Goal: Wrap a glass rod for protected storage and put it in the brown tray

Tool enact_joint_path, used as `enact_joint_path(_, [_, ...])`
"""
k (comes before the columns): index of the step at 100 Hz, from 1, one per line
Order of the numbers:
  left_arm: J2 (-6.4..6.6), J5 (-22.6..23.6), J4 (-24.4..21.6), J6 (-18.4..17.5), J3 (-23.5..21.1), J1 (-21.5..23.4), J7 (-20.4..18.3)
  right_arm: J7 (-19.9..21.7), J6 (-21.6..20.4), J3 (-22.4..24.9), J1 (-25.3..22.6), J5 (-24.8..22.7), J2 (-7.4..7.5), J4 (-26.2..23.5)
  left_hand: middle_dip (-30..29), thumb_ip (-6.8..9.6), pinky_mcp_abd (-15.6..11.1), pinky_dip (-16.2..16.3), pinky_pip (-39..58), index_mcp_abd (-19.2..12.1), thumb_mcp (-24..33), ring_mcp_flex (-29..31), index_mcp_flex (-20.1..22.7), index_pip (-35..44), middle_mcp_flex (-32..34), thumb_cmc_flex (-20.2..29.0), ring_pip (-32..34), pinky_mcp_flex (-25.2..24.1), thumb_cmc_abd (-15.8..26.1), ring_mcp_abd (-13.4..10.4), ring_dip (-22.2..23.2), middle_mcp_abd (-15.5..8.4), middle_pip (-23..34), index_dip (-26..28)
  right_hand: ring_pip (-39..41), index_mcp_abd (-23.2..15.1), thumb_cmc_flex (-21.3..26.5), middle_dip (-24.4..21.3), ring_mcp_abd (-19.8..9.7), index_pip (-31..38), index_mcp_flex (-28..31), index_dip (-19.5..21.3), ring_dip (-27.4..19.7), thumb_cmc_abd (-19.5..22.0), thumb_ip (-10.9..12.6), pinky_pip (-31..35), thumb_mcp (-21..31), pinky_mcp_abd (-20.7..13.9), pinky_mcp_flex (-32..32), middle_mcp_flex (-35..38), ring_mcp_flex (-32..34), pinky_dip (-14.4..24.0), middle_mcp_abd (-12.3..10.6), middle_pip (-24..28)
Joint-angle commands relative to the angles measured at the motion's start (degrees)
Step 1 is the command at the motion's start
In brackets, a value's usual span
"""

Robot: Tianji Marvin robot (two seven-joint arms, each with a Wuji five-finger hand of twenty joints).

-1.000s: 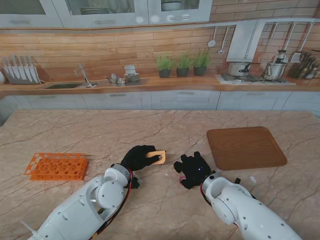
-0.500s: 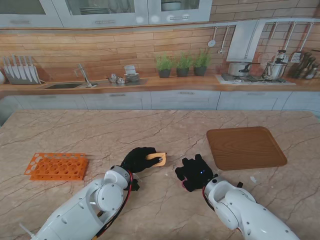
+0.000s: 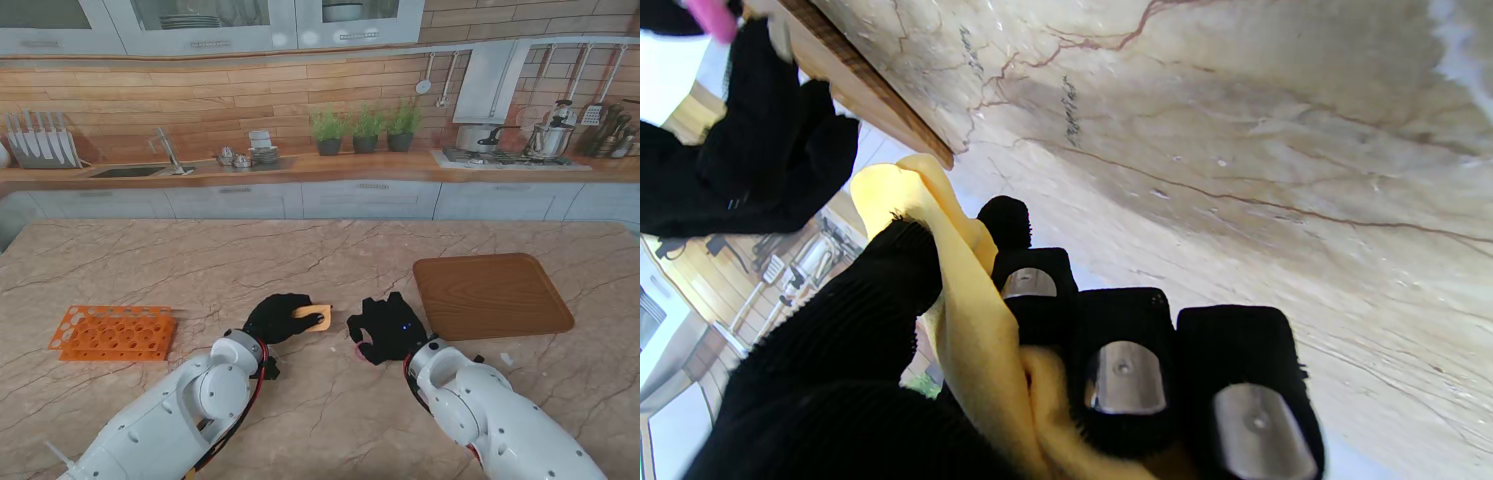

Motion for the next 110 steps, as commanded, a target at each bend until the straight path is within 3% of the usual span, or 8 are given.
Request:
enact_joint_path(1, [-0.76, -0.8, 0.8, -0.2, 0.3, -0.5, 0.0, -0.8, -0.4, -0.1, 1.4, 0.5, -0.85, -0.7, 0.1, -0.72, -1.6, 1.4, 14.9, 0.5, 1.4, 2.2, 1.8, 2.1, 3.7, -1.3, 6.3, 0.0, 0.1, 2.1, -0.2, -2.1, 4.6, -0.4, 0.7, 0.6, 1.6, 0.5, 0.2, 0.0, 1.3, -0.8, 0.2, 1.9, -2.0, 1.3, -0.5, 0.1, -0.5, 1.5, 0.8, -0.6, -0.6, -0.5])
enact_joint_path(20, [-1.23, -0.7, 2.7, -1.0, 1.6, -1.7, 1.0, -3.2, -0.3, -1.5, 4.2, 4.2, -2.02, 0.5, -0.1, -0.76, -0.6, 0.7, 14.9, 1.0, 1.4, 2.2, 3.4, 2.2, 3.7, -2.6, 5.9, -0.2, 0.5, 2.5, -0.4, -1.8, 4.8, -0.6, 0.7, 1.0, 1.5, 0.5, 0.1, -0.2, 1.1, -1.0, 0.2, 2.3, -2.1, 1.3, -0.8, 0.1, -0.2, 2.1, 1.2, -0.5, -0.7, -0.6])
enact_joint_path(46, [-1.29, -0.1, 3.4, -2.6, 2.2, -2.4, 1.3, -5.8, 2.4, -4.7, 7.9, 8.4, -3.52, 3.9, 0.0, -0.79, 0.0, -0.5, 14.9, 1.3, 1.7, 2.2, 2.4, 1.4, 2.8, -2.1, 5.3, -0.3, 0.6, 3.1, -0.6, -1.4, 4.5, -0.7, 0.6, 0.5, 1.3, 0.8, -0.4, 0.4, -1.6, 0.0, 0.3, 4.5, -2.0, 1.3, -2.8, -0.5, 0.3, 1.5, 1.0, -0.2, -0.6, -0.3])
enact_joint_path(88, [-1.08, 0.0, 2.9, -4.4, 2.3, -2.2, 0.9, -7.5, 4.1, -7.7, 11.6, 11.3, -4.67, 7.9, 0.1, -1.16, 0.1, -1.1, 14.9, 1.0, 1.9, 2.2, 1.5, 1.0, 2.5, -1.7, 5.2, -0.3, -0.6, 3.1, -0.6, -1.5, 4.4, -0.8, 0.6, 1.0, 1.1, 0.9, -0.6, 0.8, -3.2, -0.2, 0.4, 5.9, -1.9, 1.7, -4.8, -0.9, 0.5, 1.0, 0.9, 0.1, -0.7, 0.0])
enact_joint_path(110, [-1.1, -0.3, 3.0, -5.4, 2.3, -2.2, 0.9, -7.7, 4.8, -8.3, 12.2, 12.0, -4.94, 8.7, 0.1, -1.65, -0.2, -1.4, 14.9, 0.7, 2.4, 2.2, 1.2, 1.2, 2.3, -1.4, 5.1, -0.3, -2.8, 3.2, -0.6, -1.8, 4.2, -0.8, 0.6, 3.4, -0.1, 1.0, -0.8, -0.6, -8.8, -1.3, 0.3, 5.8, -1.5, 1.9, -5.6, -1.2, 0.6, 0.3, 0.6, 0.2, -0.5, 0.1])
